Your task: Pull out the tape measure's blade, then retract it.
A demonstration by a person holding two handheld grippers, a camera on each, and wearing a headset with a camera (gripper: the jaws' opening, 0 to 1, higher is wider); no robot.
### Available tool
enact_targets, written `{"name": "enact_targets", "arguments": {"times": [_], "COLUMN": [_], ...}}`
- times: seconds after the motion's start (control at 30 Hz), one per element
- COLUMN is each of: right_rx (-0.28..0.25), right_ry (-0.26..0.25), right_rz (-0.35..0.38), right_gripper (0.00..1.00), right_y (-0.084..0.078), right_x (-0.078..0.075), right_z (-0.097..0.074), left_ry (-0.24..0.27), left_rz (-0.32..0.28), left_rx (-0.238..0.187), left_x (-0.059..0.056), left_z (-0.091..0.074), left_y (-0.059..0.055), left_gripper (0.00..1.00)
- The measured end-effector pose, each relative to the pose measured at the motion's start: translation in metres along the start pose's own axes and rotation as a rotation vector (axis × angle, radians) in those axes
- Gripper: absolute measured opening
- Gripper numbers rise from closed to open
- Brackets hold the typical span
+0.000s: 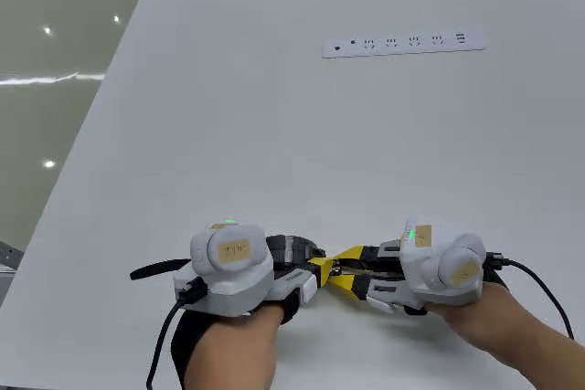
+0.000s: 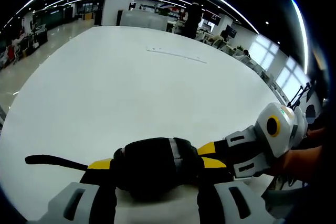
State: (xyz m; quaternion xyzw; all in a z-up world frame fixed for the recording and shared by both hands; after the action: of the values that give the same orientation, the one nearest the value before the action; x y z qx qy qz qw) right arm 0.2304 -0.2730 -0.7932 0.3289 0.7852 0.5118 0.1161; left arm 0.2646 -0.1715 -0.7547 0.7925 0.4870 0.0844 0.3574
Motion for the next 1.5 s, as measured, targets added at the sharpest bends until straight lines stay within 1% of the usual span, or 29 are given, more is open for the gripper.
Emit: {"name": "enact_targets", "arguments": {"times": [0.13,0.3,0.37,0.43,0.53,0.6,0.63,0.7,0.8,0.87,0.93,1.03,1.17,1.27,1.3,1.37,1.5], "right_rx": [0.011,0.028,0.033,0.036,0.044,0.052,0.053,0.055,0.045,0.041,0.039,0.042,0.04,0.033,0.035,0.037,0.031], "right_ry": [0.004,0.007,0.01,0.008,0.005,-0.001,0.0,-0.015,-0.023,-0.036,-0.041,-0.049,-0.063,-0.076,-0.079,-0.085,-0.101], "right_rz": [-0.02,-0.002,0.022,0.019,0.029,0.035,0.045,0.043,0.079,0.092,0.094,0.098,0.097,0.105,0.107,0.111,0.118], "right_gripper": [0.13,0.14,0.15,0.15,0.19,0.2,0.23,0.25,0.28,0.3,0.3,0.32,0.34,0.35,0.36,0.37,0.39], "right_y": [0.0,0.0,0.0,0.0,0.0,0.0,0.0,0.001,0.004,0.006,0.008,0.011,0.016,0.02,0.021,0.023,0.026], "right_x": [0.0,0.0,0.0,0.0,0.0,0.0,0.0,0.0,-0.001,-0.001,0.0,0.003,0.004,0.004,0.005,0.005,0.005], "right_z": [0.0,-0.001,-0.002,-0.004,-0.009,-0.012,-0.015,-0.018,-0.023,-0.027,-0.029,-0.033,-0.037,-0.041,-0.043,-0.045,-0.052], "left_ry": [-0.003,-0.022,-0.027,-0.034,-0.043,-0.048,-0.056,-0.067,-0.086,-0.101,-0.103,-0.113,-0.131,-0.145,-0.158,-0.172,-0.18], "left_rz": [0.003,0.009,0.01,0.014,0.038,0.04,0.035,0.031,0.035,0.016,0.026,0.033,0.031,0.047,0.05,0.074,0.098], "left_rx": [0.0,0.004,0.006,0.005,0.0,-0.004,-0.003,-0.01,-0.015,-0.018,-0.026,-0.027,-0.034,-0.035,-0.035,-0.033,-0.023], "left_x": [0.0,0.0,0.001,0.001,0.001,0.002,0.003,0.004,0.002,0.0,0.0,-0.001,0.0,0.0,-0.001,-0.001,0.001], "left_z": [0.0,-0.001,0.0,-0.001,-0.003,-0.004,-0.005,-0.007,-0.007,-0.007,-0.008,-0.011,-0.015,-0.018,-0.019,-0.021,-0.023], "left_y": [0.0,0.0,0.001,0.0,0.001,0.002,0.002,0.003,0.004,0.005,0.007,0.009,0.013,0.015,0.016,0.016,0.016], "left_gripper": [0.6,0.6,0.6,0.6,0.6,0.6,0.6,0.61,0.61,0.61,0.62,0.63,0.63,0.63,0.64,0.64,0.65]}}
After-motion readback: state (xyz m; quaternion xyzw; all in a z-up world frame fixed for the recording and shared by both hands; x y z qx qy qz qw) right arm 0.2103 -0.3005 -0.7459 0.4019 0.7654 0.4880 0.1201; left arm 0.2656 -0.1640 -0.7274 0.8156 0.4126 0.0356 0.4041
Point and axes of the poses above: the centre of the closed fingertips' face, and the gripper's own axes: z roughly forward along the fingers, x roughly to its left, y roughly out of its top, the point moved 5 cm from there along -z, roughly backward along the fingers, and after that the axes turned 1 degree about z, right-handed, at the moved point
